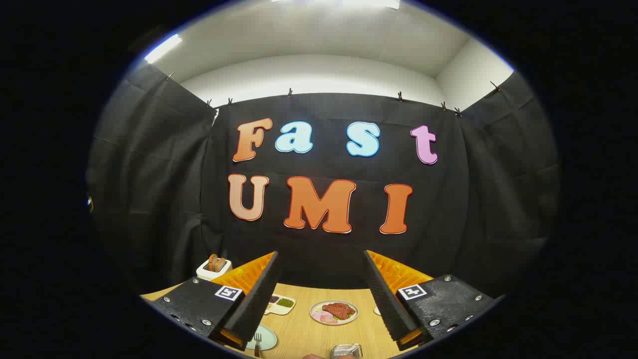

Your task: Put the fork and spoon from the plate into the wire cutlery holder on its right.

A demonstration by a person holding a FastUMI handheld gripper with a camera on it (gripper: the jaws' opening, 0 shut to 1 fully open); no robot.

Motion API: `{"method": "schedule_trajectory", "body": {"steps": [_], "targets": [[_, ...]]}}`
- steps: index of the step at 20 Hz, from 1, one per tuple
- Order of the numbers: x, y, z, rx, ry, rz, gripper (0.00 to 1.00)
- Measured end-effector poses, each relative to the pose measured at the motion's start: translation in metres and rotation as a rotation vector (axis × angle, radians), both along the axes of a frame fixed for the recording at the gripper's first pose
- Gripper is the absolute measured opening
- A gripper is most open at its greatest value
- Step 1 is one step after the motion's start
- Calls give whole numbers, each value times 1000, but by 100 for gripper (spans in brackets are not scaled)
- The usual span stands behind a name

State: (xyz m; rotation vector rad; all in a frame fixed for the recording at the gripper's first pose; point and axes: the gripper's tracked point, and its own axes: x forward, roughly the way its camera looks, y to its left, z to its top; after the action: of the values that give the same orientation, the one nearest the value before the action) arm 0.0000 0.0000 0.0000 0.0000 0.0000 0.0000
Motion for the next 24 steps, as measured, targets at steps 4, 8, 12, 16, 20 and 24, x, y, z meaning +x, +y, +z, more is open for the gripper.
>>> {"method": "schedule_trajectory", "body": {"steps": [4,8,12,16,20,24], "targets": [[-1,3,-1,1,7,9,98],[-2,6,-3,-8,14,18,98],[1,8,-3,0,15,29,98],[5,9,-4,8,13,43,98],[8,12,-12,10,31,70,98],[14,13,-30,-11,84,100,98]]}}
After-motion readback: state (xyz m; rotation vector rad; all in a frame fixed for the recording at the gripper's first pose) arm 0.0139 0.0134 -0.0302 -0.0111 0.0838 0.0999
